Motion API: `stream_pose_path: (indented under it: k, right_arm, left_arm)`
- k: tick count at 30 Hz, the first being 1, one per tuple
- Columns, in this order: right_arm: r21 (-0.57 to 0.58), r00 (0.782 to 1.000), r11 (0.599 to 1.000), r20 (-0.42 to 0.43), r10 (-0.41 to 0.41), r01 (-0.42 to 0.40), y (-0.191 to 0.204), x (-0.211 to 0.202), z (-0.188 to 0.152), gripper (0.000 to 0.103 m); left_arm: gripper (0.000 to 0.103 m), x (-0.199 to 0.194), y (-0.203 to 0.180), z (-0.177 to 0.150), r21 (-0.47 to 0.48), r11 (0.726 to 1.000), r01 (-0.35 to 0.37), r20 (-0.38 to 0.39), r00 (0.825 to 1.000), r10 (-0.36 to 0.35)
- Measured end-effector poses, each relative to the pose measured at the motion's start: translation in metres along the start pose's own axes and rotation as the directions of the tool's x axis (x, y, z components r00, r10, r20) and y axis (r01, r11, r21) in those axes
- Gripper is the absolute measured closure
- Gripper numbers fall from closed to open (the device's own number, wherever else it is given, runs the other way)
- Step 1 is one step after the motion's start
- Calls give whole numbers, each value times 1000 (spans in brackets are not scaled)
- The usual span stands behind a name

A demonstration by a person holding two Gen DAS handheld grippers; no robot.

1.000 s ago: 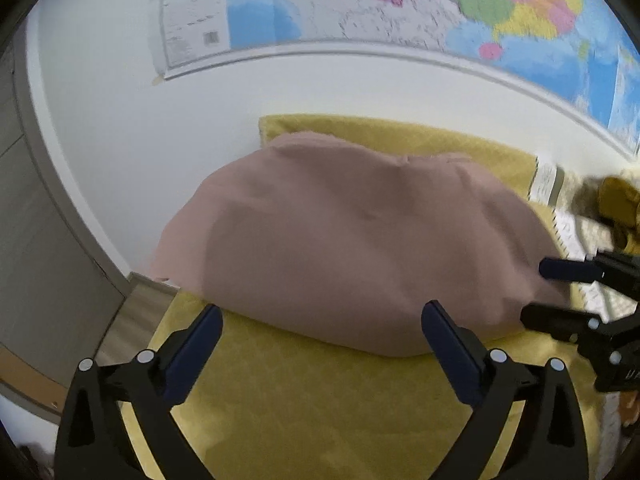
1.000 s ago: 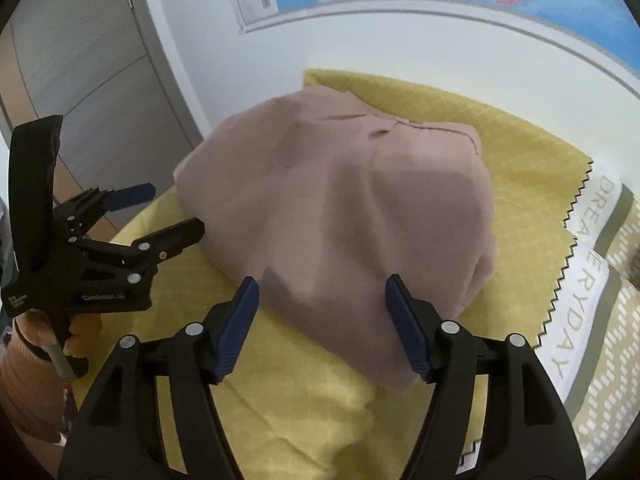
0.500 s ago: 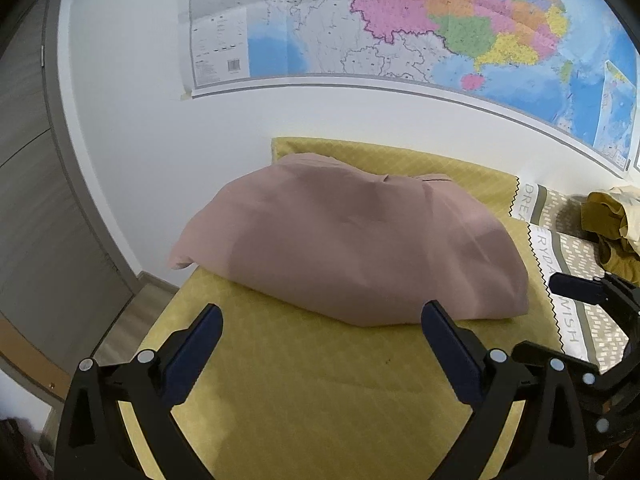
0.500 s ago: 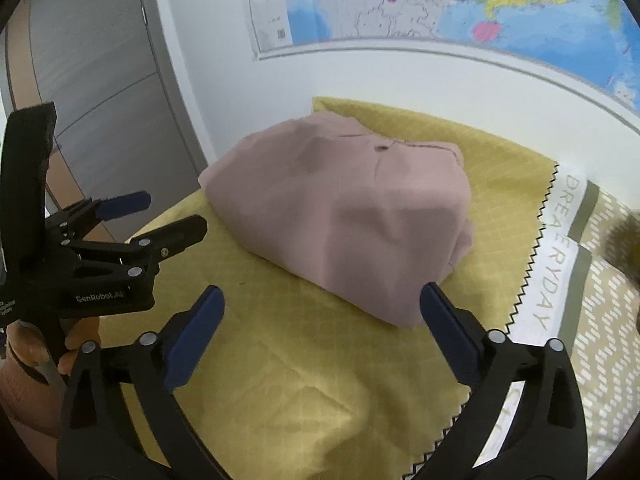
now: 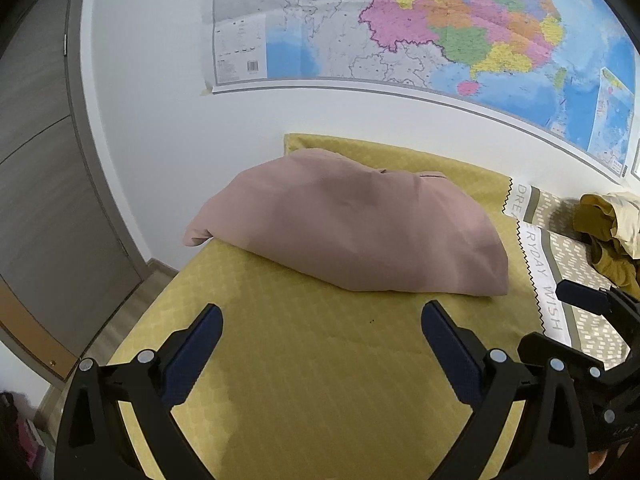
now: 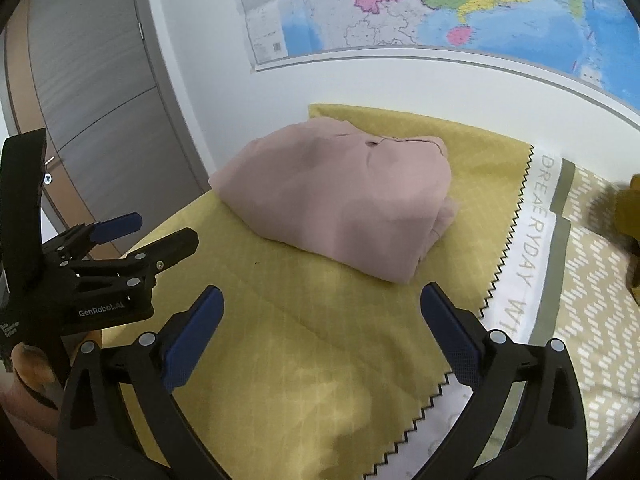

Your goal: Fold large clothes

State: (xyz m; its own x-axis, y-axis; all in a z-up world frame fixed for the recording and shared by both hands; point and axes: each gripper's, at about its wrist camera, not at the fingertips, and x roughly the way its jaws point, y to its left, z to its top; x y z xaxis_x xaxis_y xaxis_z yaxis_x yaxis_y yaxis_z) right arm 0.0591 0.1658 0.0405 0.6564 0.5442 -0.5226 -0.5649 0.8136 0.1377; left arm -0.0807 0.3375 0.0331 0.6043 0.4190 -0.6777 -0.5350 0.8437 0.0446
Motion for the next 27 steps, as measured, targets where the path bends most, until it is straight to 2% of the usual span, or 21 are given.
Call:
stream_pose_path:
  k: [17,27]
  right_arm:
    - [-21,1000,1000,30,-1,1,6,-22,-18,6]
    - [-26,999,1000,33,5,-4,9,-24,-20,6]
  left_arm:
    - [7,-27,-7,-5,22,999,-36,48,998,35]
    - [7,-30,-7,-6,25,999,-34,46,998,33]
